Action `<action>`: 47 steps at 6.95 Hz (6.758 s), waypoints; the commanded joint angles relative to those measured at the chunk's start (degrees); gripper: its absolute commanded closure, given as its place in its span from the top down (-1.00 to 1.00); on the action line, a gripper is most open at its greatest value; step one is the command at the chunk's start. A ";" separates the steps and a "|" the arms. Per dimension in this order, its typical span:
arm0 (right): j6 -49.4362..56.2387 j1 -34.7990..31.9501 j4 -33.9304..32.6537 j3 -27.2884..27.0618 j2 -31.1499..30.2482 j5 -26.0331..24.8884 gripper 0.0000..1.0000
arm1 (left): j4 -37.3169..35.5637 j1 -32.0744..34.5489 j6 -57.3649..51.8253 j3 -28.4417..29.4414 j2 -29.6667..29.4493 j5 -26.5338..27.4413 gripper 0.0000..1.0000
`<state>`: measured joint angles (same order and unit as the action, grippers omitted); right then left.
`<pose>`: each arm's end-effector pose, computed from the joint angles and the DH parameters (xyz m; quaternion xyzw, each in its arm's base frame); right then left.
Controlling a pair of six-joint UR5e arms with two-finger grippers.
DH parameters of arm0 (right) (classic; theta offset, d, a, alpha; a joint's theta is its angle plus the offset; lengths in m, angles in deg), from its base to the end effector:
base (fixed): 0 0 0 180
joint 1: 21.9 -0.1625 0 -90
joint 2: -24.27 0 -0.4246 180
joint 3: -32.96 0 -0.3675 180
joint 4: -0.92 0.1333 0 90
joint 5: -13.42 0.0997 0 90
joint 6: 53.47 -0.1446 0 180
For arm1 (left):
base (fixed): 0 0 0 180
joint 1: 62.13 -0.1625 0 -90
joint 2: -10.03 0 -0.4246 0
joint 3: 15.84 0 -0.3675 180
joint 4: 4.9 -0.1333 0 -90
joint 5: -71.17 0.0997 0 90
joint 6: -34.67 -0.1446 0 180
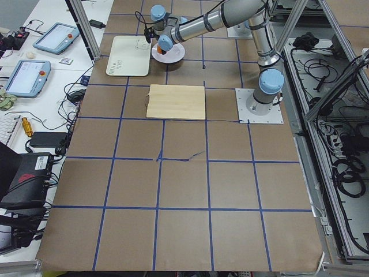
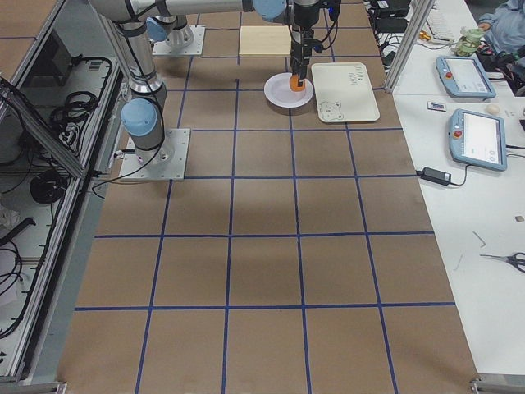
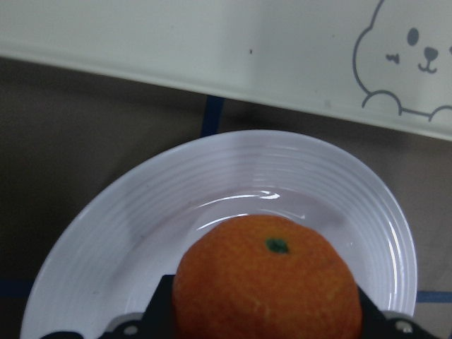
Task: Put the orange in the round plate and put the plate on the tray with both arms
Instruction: 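Lower the orange onto the white plate and open the left gripper, then raise the left gripper away while the right gripper moves to the plate rim, then grip the white plate rim with the right gripper, then slide the plate with the orange onto the bear tray with the right gripper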
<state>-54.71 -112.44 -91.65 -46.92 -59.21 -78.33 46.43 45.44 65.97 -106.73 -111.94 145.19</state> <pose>0.1339 -0.5284 0.4744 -0.0069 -0.9984 0.0540 0.0144 -0.3603 -0.5643 0.1951 0.1112 -0.9828 -0.0117 0.1471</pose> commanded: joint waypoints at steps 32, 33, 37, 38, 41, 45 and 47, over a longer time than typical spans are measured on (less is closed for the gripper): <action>-6.41 -0.87 -41.29 -26.90 21.25 27.68 1.00 | 33.22 -21.70 -24.10 -2.71 30.21 12.28 1.00; -6.50 -0.87 -41.29 -26.90 21.34 27.59 1.00 | 33.14 -21.70 -24.10 -2.71 30.12 12.37 1.00; -10.89 1.23 -39.46 -27.08 21.34 32.24 1.00 | 33.14 -21.61 -24.10 -2.80 30.12 12.46 1.00; -10.46 1.50 -39.62 -28.38 21.26 32.60 0.98 | 33.14 -21.61 -24.10 -2.63 30.30 12.46 1.00; -10.28 2.12 -40.58 -31.38 20.73 35.94 0.63 | 33.22 -21.61 -24.18 -2.80 30.30 12.55 1.00; -10.19 1.33 -39.53 -31.47 17.49 30.25 -0.86 | 33.14 -21.61 -24.18 -2.71 30.21 12.55 1.00; -10.54 1.24 -39.53 -31.30 16.86 30.75 -0.96 | 33.14 -21.61 -24.18 -2.80 30.12 12.55 1.00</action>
<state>-65.05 -111.13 -131.21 -78.35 -41.85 -47.60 79.56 23.83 41.79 -109.49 -81.78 157.74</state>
